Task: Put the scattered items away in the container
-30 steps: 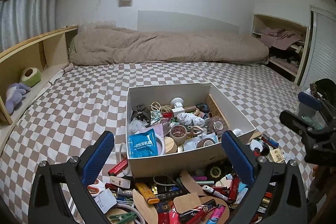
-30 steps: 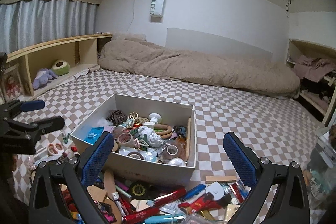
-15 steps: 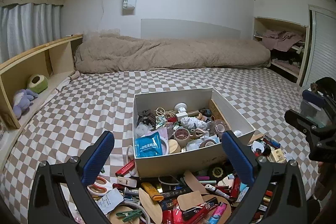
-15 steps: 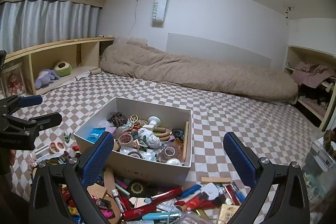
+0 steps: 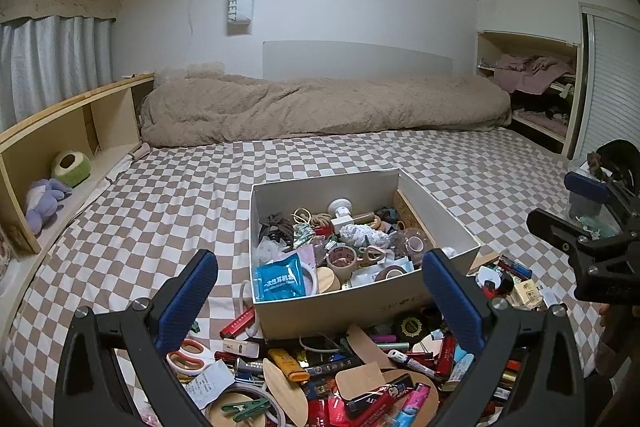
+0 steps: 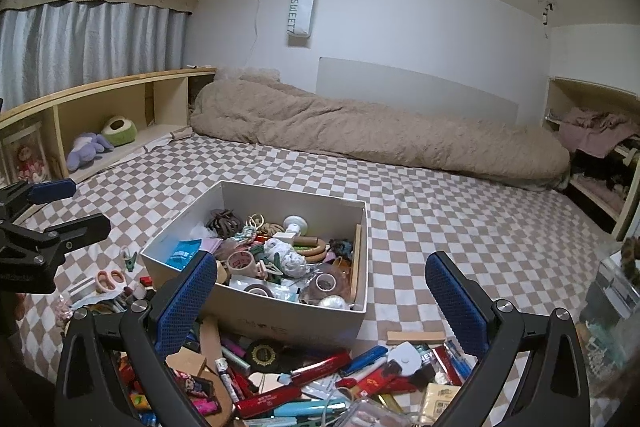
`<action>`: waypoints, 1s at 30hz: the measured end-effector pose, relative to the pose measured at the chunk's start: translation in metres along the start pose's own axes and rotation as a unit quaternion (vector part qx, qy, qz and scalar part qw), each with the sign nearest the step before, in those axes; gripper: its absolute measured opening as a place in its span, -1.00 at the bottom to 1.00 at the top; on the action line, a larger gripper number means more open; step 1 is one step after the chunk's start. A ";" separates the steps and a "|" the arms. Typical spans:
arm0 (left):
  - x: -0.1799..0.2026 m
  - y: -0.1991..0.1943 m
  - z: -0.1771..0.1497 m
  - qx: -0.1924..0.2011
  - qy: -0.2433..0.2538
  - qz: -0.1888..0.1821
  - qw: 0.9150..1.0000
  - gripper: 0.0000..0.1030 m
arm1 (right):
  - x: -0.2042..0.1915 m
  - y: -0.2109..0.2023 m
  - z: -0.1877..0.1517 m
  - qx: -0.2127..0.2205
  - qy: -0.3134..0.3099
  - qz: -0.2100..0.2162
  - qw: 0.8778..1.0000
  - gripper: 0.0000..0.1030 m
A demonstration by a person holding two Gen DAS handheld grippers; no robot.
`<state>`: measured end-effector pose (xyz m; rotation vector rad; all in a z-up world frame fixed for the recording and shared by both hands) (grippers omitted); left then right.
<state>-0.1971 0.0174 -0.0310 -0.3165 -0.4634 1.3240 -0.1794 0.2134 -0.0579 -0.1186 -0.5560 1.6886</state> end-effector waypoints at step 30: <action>0.000 -0.005 -0.001 0.018 0.009 0.016 1.000 1.00 | -0.004 0.008 -0.005 -0.013 -0.008 -0.005 1.000 1.00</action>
Point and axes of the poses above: each gripper's, at about its wrist camera, not at the fingertips, and y roughly the way its jaws point, x to its right, z to its top, the point moved 7 cm from there along y, roughly the way its jaws point, and after that the axes turned 9 degrees about -y, right-handed, at the moved point
